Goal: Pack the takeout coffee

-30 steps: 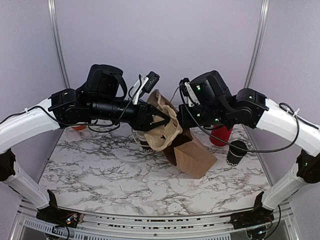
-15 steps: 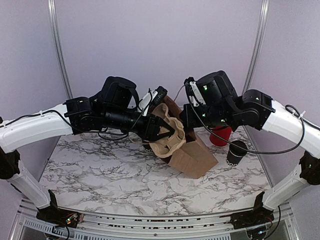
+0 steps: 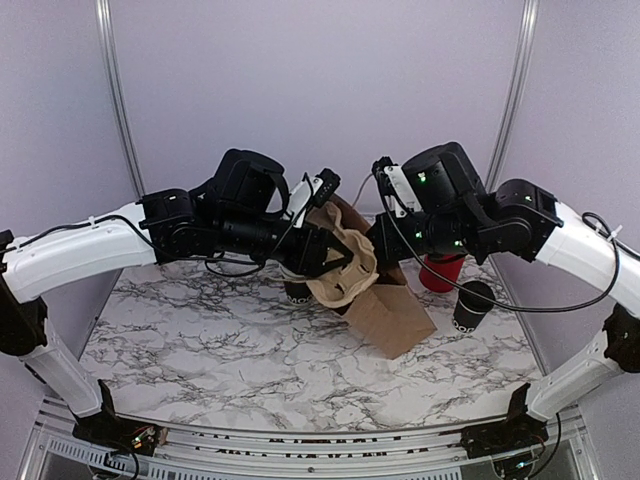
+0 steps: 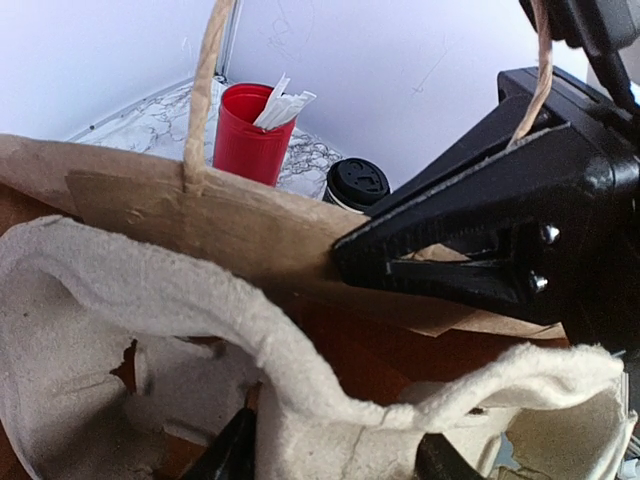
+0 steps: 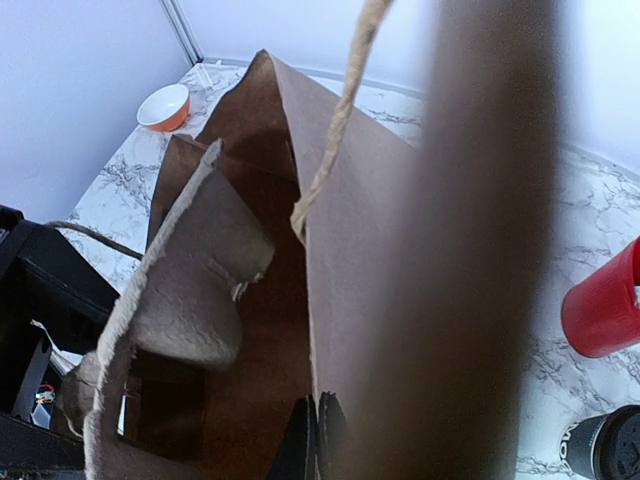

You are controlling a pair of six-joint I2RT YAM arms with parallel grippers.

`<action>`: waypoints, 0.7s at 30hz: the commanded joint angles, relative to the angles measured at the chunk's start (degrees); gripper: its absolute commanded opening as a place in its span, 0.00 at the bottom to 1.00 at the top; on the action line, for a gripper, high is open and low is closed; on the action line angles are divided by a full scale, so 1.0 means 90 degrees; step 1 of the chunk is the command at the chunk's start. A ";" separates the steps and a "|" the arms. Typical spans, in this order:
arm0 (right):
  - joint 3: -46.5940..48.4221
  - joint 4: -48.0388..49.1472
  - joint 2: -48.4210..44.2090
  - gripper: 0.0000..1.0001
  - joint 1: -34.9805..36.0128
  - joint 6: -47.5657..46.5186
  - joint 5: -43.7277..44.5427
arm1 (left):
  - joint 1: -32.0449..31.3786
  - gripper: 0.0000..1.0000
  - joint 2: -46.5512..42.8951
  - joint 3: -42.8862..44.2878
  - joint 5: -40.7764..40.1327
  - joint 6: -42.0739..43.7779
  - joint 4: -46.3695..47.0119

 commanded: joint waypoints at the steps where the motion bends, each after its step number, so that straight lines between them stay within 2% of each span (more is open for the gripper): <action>1: -0.0028 -0.0123 -0.0308 0.00 0.0083 -0.0106 -0.0066 | -0.0014 0.49 0.0219 0.0418 -0.0210 0.0166 -0.0263; 16: -0.0032 -0.0027 -0.0314 0.00 0.0083 -0.0101 -0.0140 | -0.0083 0.49 0.1087 0.1634 -0.0618 0.0375 -0.1206; 21: 0.0069 0.0022 -0.0330 0.00 0.0083 0.0180 0.0011 | -0.0141 0.48 0.1236 0.1772 -0.1007 0.0150 -0.1372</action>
